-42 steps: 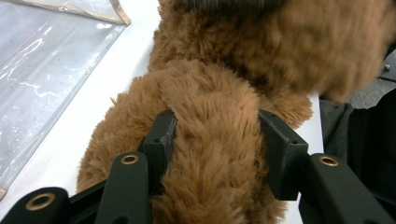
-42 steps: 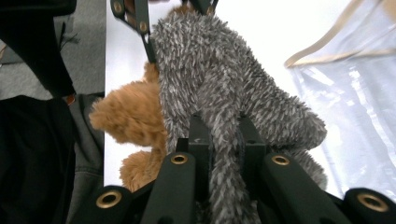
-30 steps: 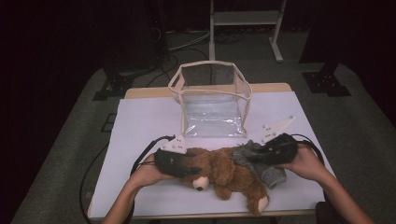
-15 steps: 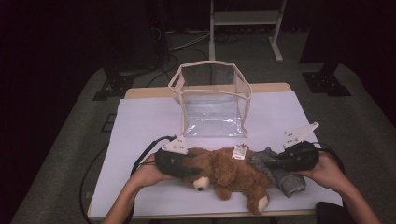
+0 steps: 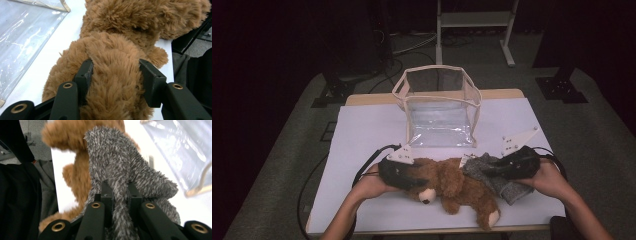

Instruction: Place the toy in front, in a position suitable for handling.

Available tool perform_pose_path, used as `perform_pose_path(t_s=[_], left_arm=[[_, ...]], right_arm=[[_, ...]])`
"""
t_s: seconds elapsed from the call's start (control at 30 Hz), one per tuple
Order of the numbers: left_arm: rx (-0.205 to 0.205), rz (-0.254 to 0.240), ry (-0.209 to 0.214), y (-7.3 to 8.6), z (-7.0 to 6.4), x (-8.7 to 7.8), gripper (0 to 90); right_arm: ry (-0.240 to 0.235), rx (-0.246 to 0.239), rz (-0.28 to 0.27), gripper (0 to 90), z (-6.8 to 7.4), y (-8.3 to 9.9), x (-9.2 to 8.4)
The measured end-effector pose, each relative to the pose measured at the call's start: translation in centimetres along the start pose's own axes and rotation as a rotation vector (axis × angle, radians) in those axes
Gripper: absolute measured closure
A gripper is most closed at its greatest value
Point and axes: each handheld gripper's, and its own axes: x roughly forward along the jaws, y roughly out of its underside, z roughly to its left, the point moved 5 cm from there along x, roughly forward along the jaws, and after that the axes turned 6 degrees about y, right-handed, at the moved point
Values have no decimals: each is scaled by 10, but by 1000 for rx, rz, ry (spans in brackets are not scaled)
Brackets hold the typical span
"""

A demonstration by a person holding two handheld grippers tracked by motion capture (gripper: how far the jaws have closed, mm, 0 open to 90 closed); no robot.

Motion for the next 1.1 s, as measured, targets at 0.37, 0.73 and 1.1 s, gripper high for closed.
perform_pose_path(t_s=[0.37,0.73,1.1], left_arm=[[-10,2,-14,-3,2,2,496],[-9,-1,-16,-5,2,4,485],[-9,-8,-12,-4,2,4,482]], right_arm=[[-32,84,-139,796,3,19,-19],[-76,-115,-80,796,28,-53,21],[-28,-121,2,796,12,-63,53]])
